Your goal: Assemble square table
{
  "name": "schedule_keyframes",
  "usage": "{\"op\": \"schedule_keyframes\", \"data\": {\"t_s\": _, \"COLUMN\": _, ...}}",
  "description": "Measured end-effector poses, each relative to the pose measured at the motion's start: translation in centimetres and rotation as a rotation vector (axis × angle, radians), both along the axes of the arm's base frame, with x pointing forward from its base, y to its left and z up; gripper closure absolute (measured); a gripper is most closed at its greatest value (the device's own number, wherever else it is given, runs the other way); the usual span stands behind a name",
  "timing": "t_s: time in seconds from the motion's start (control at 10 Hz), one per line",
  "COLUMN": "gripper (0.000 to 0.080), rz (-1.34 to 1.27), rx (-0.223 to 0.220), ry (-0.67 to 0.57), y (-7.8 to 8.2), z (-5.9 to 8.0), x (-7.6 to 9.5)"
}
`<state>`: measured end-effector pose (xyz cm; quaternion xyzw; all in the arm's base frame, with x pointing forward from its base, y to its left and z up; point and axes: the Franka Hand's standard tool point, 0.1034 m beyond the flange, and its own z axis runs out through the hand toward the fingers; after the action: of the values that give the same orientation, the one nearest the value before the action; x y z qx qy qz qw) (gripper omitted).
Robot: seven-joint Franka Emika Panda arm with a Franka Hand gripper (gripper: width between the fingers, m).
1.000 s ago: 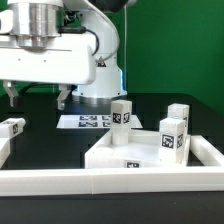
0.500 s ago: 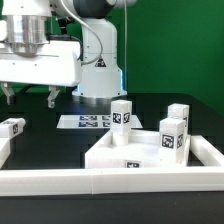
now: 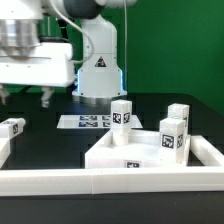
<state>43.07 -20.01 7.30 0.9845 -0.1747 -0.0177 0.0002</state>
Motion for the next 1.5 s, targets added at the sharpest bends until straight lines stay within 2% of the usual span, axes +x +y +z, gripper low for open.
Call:
{"op": "schedule_keyframes", "data": {"t_s": 0.3, "gripper": 0.0151, "rz": -0.005, "rx": -0.004, "ry": 0.019, "y": -2.0, "z": -0.8, "x": -1.2}}
{"op": "schedule_keyframes", "data": {"t_s": 0.7, "gripper": 0.0151, "rz": 0.009, "rx": -0.004, "ry": 0.024, "y": -2.1, "z": -1.0, "x": -1.2}}
{"op": "schedule_keyframes", "data": {"t_s": 0.9, "gripper": 0.0151, "rz": 0.076, "rx": -0.007, "ry": 0.029, "y": -3.8, "z": -1.2, "x": -1.0}}
{"op": "schedule_keyframes", "data": {"t_s": 1.0, "gripper": 0.0151, "rz": 0.093, "rx": -0.005, "ry": 0.034, "y": -4.1, "z": -1.4, "x": -1.1}}
{"op": "schedule_keyframes", "data": {"t_s": 1.2, "gripper": 0.0151, "rz": 0.083, "rx": 0.024, "ry": 0.066, "y": -3.5, "z": -1.5, "x": -1.3}}
{"op": "schedule_keyframes", "data": {"t_s": 1.5, "gripper": 0.0151, "rz": 0.08, "rx": 0.114, "ry": 0.247, "y": -3.8, "z": -2.4, "x": -1.2}}
